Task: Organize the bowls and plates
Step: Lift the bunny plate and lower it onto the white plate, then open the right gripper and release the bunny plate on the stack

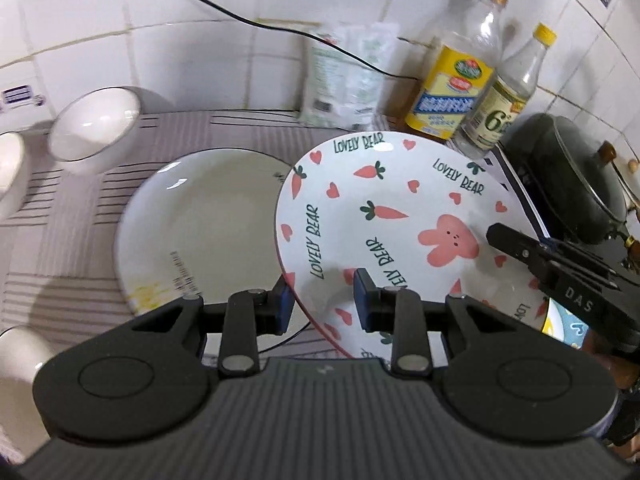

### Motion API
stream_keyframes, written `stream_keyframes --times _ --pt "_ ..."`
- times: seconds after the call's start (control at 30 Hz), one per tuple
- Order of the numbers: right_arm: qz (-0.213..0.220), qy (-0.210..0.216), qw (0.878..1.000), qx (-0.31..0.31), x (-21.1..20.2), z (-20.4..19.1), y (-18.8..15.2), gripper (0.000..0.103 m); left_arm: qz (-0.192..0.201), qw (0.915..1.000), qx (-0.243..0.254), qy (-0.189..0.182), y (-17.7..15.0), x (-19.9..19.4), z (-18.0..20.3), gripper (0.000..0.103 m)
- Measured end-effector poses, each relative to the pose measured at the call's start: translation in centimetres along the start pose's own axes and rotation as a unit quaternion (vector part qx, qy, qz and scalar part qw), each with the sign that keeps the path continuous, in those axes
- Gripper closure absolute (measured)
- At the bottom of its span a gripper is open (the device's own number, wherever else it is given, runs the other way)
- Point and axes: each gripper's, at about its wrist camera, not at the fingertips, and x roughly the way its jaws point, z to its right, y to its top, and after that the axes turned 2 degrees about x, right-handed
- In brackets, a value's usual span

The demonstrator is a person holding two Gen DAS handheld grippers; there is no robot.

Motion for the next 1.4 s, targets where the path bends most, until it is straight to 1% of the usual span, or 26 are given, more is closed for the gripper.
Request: stream_keyframes --times 0.1,0.27,0.4,0.53,0.7,0.8,0.9,0.97,1.1,1.23,1.4 --pt "0.001 0.017 1.000 -0.010 -0.7 -1.4 0.3 0.080 0.002 0.9999 -0.009 0.011 -0.1 -1.7 -0.8 0.074" --pt "-0.008 0.061 0.997 -0.035 -1.6 -3.6 0.4 0.080 0.005 0.9987 -0.045 0.024 -0.6 -4.0 -3.5 0.074" --pt "-0.018 0.081 0.995 -0.060 -1.3 -5.7 -0.1 0.080 0.011 0.9969 -0.066 0.041 -0.8 -4.7 -5.5 0.074" --pt "-0.030 0.098 0.994 -0.046 -0.1 -6.8 -0.7 0.080 0.016 0.9958 -0.073 0.053 -0.8 -4.6 -6.6 0.074" --pt "-0.051 0.103 0.993 -0.036 2.2 -7.4 -1.4 0.080 0.008 0.9949 -0.077 0.065 -0.8 -3.0 -7.8 0.074" --pt "-0.062 0.098 0.993 -0.031 3.3 -7.7 -2.0 0.080 0.005 0.9948 -0.067 0.076 -0.9 -1.6 -7.9 0.074" --pt "-0.058 0.097 0.993 -0.017 4.2 -7.4 -2.5 0.080 -0.011 0.9945 -0.076 0.071 -0.9 -0.3 -8.8 0.074" --pt "-0.064 0.095 0.993 -0.010 5.1 -7.3 -2.5 0.080 -0.016 0.9938 -0.086 0.069 -0.9 0.4 -9.4 0.074" --pt "-0.074 0.093 0.993 -0.006 6.7 -7.3 -2.7 0.080 -0.029 0.9934 -0.085 0.071 -0.6 1.6 -10.3 0.073" --pt "-0.082 0.092 0.992 0.008 7.9 -7.3 -2.8 0.080 -0.051 0.9914 -0.093 0.076 0.1 2.4 -10.8 0.072" --pt "-0.100 0.081 0.992 -0.001 8.8 -8.0 -2.6 0.080 -0.067 0.9900 -0.091 0.085 0.7 3.1 -11.4 0.071"
